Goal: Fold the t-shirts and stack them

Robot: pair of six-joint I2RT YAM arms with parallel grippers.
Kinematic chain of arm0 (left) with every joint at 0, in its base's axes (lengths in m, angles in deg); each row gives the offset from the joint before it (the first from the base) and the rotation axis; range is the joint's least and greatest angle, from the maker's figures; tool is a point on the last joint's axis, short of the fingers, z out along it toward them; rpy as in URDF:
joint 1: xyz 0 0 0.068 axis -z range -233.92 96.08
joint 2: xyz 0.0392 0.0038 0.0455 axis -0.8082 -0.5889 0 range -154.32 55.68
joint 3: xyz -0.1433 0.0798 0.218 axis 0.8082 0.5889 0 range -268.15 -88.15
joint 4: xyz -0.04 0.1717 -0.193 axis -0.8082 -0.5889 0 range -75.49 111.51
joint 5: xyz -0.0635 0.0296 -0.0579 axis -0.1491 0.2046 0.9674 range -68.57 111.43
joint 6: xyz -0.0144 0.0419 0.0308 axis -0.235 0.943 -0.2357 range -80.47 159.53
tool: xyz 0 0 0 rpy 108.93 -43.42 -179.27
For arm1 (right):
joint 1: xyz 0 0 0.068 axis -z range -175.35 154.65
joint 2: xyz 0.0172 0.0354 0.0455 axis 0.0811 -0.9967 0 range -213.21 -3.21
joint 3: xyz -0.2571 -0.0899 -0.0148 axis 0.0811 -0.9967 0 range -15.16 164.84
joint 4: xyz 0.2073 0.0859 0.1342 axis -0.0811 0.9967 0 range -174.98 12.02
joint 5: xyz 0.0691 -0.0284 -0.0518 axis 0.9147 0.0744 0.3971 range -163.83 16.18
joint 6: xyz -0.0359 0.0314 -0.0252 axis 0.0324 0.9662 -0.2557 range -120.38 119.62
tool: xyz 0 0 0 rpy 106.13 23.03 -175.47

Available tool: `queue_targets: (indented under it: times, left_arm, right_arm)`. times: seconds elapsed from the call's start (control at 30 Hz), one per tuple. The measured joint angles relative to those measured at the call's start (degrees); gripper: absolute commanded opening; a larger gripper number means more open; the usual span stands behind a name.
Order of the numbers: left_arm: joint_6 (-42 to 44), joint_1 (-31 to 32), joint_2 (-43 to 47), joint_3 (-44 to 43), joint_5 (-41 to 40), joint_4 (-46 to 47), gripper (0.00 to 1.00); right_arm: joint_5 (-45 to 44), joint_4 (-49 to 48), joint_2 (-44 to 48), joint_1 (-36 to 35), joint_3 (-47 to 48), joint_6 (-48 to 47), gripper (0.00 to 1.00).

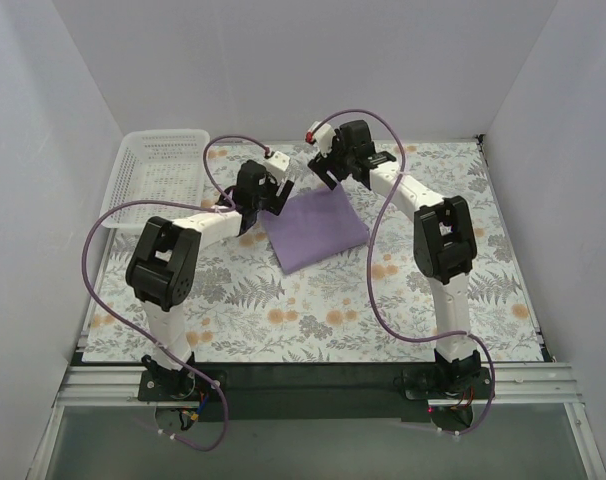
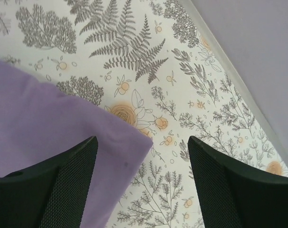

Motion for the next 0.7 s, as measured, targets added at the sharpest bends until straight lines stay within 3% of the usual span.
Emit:
queue_targets:
  times: [0.17,0.4,0.7]
  left_arm:
    - [-5.8,-0.2,3.2,-0.6,-5.6,-3.7,0.81]
    - [-17.7,-0.5,20.3,1.5,3.6,-14.9,0.79]
    - [-24.4,-0.6,56.2,25.2,13.1,-19.8,0.83]
  right_arm:
    - [2.2,-1.8,1.7,1.8,-1.5,8.6,0.80]
    - [17.3,2.9,11.4,9.7,-11.8,16.3,0.80]
    - [25.4,9.4,9.3,15.1,-20.4,22.2,0.76]
